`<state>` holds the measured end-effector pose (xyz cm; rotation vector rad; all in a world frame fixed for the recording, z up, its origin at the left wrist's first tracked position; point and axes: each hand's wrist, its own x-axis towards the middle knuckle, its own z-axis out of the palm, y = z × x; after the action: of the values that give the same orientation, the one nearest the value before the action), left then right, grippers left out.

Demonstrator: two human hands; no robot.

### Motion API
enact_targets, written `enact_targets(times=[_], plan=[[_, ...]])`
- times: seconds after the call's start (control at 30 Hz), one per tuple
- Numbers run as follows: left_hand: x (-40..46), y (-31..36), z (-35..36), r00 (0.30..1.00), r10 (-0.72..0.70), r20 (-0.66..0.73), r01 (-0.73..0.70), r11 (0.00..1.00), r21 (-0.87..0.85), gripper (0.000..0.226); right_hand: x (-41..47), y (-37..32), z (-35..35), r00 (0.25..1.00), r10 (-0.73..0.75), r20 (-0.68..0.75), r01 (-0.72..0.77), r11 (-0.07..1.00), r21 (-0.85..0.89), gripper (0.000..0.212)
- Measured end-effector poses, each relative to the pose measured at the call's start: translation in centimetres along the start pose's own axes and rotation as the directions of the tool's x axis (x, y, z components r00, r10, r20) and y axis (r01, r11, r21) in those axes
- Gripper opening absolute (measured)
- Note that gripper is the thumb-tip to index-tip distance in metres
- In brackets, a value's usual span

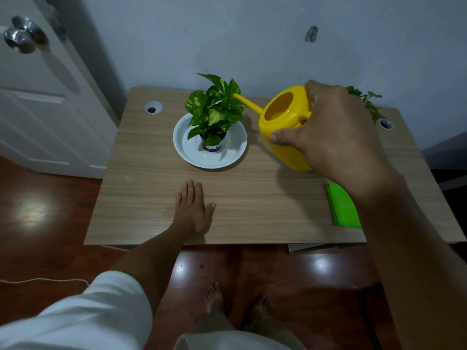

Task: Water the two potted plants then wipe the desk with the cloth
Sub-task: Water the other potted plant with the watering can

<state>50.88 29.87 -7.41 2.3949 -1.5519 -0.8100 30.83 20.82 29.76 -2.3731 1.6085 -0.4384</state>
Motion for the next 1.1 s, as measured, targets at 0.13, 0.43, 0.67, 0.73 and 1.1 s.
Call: enact_targets(times=[0.13,0.43,0.67,0.73,1.1], plan=[[0.1,-0.1,0.1,1.000,0.005,-0.005,-0.005,1.000,-0.008,0.088,0.1,-0.3,0.2,0.999,-0.017,-0.049,0.019,1.000,0.023,0.060],[0.1,-0.3,0.3,1.000,0.006,-0.015,-0.006,1.000,-0.011,0.086,0.3,-1.0,0.3,0.999,-0.053,-0.006,0.053,0.995,0.089,0.059],[0.2,-0.5,0.8,0.999,0.001,-0.047,-0.002,1.000,-0.016,0.087,0.4,-0.4,0.2,0.993,-0.076,0.089,0.072,0.997,0.039,0.056],[0.2,-0.5,0.7,0.999,0.000,-0.047,0.000,1.000,-0.014,0.086,0.4,-0.1,0.2,0.991,-0.078,0.110,0.077,0.997,0.017,0.057],[0.1,-0.3,0.5,0.999,0.002,-0.046,-0.003,1.000,-0.017,0.085,0.7,1.2,0.5,0.998,-0.060,0.006,0.060,0.995,-0.084,0.060]])
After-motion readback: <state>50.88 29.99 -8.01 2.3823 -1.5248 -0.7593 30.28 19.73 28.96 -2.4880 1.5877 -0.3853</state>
